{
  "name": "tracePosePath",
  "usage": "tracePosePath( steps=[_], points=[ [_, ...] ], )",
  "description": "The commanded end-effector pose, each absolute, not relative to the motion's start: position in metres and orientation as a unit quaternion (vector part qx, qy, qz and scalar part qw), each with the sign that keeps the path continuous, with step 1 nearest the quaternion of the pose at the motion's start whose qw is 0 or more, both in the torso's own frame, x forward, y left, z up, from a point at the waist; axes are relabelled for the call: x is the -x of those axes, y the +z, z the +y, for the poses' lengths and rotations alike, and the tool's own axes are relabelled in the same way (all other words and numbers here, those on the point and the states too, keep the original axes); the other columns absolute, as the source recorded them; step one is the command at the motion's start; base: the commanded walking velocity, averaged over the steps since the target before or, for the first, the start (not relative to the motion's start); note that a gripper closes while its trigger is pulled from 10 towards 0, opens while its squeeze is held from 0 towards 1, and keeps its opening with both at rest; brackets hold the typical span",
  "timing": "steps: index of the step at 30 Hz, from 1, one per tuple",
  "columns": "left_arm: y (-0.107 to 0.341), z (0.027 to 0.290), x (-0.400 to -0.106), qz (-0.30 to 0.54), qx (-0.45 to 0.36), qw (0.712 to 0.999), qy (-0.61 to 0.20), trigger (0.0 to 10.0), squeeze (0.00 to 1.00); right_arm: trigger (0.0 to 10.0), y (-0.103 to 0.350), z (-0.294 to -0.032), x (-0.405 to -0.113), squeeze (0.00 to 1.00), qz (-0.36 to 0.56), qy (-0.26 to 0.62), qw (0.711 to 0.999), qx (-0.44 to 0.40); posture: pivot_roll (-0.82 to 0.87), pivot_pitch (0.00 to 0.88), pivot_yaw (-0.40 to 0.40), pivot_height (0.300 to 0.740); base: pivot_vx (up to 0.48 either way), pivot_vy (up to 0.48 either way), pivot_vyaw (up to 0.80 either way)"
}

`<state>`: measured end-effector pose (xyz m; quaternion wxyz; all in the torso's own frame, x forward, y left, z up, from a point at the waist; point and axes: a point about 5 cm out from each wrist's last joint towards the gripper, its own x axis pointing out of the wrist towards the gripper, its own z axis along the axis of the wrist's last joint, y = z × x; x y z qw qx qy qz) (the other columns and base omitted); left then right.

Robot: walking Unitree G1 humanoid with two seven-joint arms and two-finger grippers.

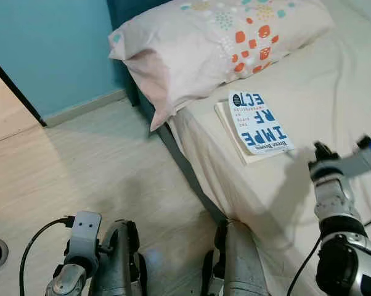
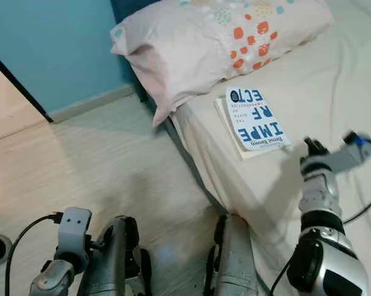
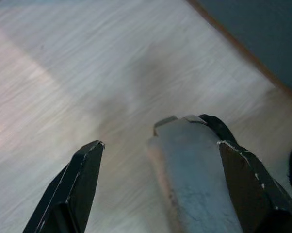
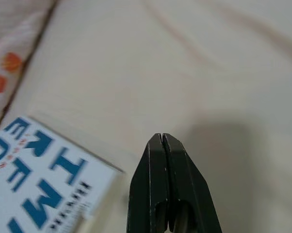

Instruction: Clean up the room

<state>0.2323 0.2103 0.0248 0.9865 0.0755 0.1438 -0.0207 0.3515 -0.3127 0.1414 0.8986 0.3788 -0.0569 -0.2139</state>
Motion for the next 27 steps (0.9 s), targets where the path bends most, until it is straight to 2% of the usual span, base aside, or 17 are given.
tracePosePath(
  steps=[1,7,13,17,27],
  points=[
    [0.015,0.216,-0.219,0.173,-0.086,0.981,-0.024,10.0,0.0,10.0,0.131,-0.314,-0.348,0.0,-0.045,-0.225,0.885,-0.405,0.12,0.458,-0.063,0.58,0.0,0.0,0.0],
    [0.02,0.221,-0.216,0.17,-0.092,0.981,-0.024,10.0,0.0,10.0,0.12,-0.308,-0.348,0.0,0.009,-0.268,0.872,-0.41,0.12,0.484,-0.063,0.58,0.0,0.0,0.0],
    [0.022,0.223,-0.211,0.171,-0.097,0.98,-0.024,10.0,0.0,10.0,0.119,-0.281,-0.361,0.0,0.024,-0.186,0.872,-0.451,0.14,0.498,-0.059,0.58,0.0,0.0,0.0],
    [0.023,0.225,-0.207,0.173,-0.102,0.979,-0.026,10.0,0.0,10.0,0.138,-0.265,-0.374,0.0,-0.008,-0.114,0.876,-0.469,0.15,0.515,-0.056,0.58,0.0,0.0,0.0],
    [0.029,0.229,-0.204,0.169,-0.106,0.98,-0.023,10.0,0.0,10.0,0.175,-0.264,-0.388,0.0,-0.05,-0.07,0.892,-0.444,0.17,0.528,-0.054,0.58,0.0,0.0,0.0]
  ],
)
